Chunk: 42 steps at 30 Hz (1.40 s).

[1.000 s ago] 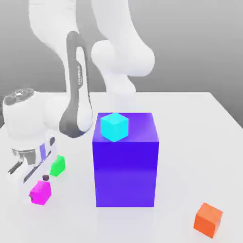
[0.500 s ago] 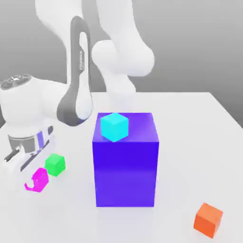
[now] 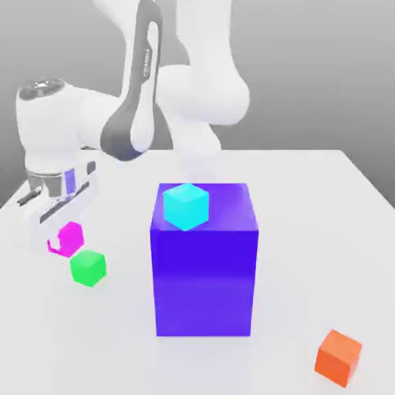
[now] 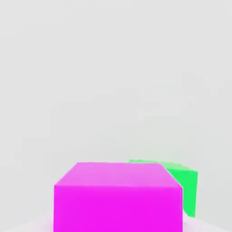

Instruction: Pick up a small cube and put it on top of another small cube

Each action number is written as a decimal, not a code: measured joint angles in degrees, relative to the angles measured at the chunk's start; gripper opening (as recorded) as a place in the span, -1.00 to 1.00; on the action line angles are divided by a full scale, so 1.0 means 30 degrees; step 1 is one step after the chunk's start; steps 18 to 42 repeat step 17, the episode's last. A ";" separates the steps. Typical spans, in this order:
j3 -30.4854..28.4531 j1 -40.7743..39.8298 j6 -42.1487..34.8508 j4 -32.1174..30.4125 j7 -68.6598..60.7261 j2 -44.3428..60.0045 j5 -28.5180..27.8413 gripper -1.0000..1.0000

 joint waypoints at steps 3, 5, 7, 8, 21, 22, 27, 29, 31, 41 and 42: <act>-0.0552 0.0258 -0.0232 -0.0927 -0.0851 -0.1342 0.1209 -1.00; -0.1017 0.0590 -0.0314 -0.1514 -0.1504 -0.2113 0.2139 -1.00; -0.1257 0.0811 0.0489 -0.1675 -0.1794 -0.1500 0.2562 -1.00; -0.1312 0.0880 0.1058 -0.1680 -0.1881 -0.0939 0.2690 -1.00; -0.1427 0.1285 0.4826 -0.1527 -0.2472 0.2983 0.3572 1.00; -0.1427 0.1285 0.4826 -0.1527 -0.2472 0.2983 0.3572 1.00; -0.1427 0.1285 0.4826 -0.1527 -0.2472 0.2983 0.3572 1.00; -0.1427 0.1285 0.4826 -0.1527 -0.2472 0.2983 0.3572 1.00; -0.1427 0.1285 0.4826 -0.1527 -0.2472 0.2983 0.3572 1.00; -0.1427 0.1285 0.4826 -0.1527 -0.2472 0.2983 0.3572 1.00; -0.1427 0.1285 0.4826 -0.1527 -0.2472 0.2983 0.3572 1.00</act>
